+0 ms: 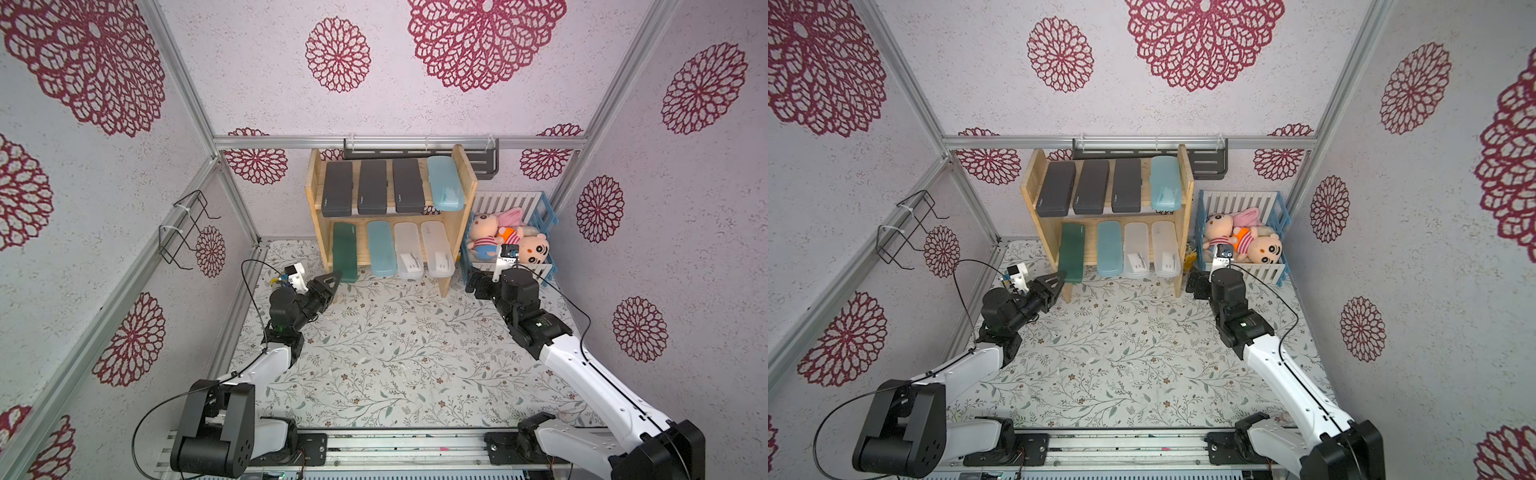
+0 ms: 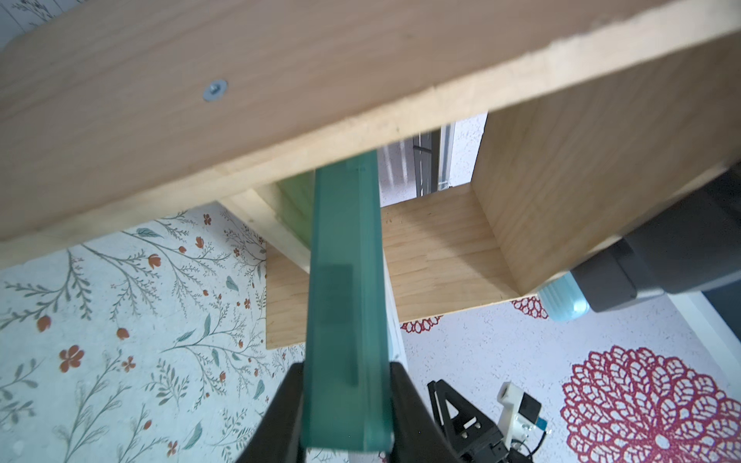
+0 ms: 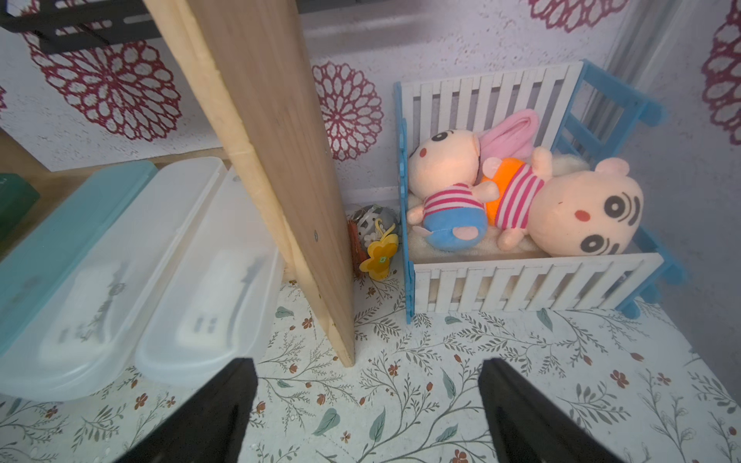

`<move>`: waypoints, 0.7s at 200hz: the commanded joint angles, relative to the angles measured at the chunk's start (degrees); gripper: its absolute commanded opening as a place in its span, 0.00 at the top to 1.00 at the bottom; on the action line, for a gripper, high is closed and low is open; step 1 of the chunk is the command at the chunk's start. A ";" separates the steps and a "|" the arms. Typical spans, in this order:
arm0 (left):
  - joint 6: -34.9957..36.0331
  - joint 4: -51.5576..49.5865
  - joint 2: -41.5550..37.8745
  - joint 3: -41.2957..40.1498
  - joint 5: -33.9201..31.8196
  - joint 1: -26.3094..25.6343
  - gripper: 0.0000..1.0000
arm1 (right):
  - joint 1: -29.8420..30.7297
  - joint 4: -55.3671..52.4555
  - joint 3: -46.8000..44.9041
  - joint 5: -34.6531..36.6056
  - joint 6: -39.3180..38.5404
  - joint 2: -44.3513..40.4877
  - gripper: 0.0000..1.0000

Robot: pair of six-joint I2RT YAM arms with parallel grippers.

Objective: Remove the pencil cases from the shelf
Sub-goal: Pick up the pencil case from the shelf.

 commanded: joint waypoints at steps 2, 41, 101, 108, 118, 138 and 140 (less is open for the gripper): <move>13.88 -7.64 -7.21 -1.32 -1.30 -3.01 1.00 | 1.89 0.46 1.62 -3.37 4.11 -4.24 0.05; 31.91 -24.52 -26.11 -5.79 -10.28 -10.66 1.00 | 6.25 6.42 -1.18 -14.75 14.31 -6.77 0.01; 37.73 -42.69 -59.30 -12.90 -21.59 -13.91 1.00 | 25.43 18.05 2.29 -15.13 24.34 -0.47 0.01; 37.80 -44.05 -61.56 -13.10 -21.80 -14.03 1.00 | 27.28 19.51 2.99 -14.68 24.83 0.86 0.01; 37.83 -45.56 -63.86 -13.20 -21.75 -14.06 1.00 | 30.26 21.18 4.14 -14.13 25.16 3.01 0.01; 37.94 -47.15 -66.29 -13.12 -21.55 -14.18 1.00 | 35.25 22.24 7.94 -11.82 24.82 8.43 0.01; 37.94 -47.20 -66.37 -13.06 -21.59 -14.22 1.00 | 35.65 22.35 8.32 -11.67 24.74 9.09 0.01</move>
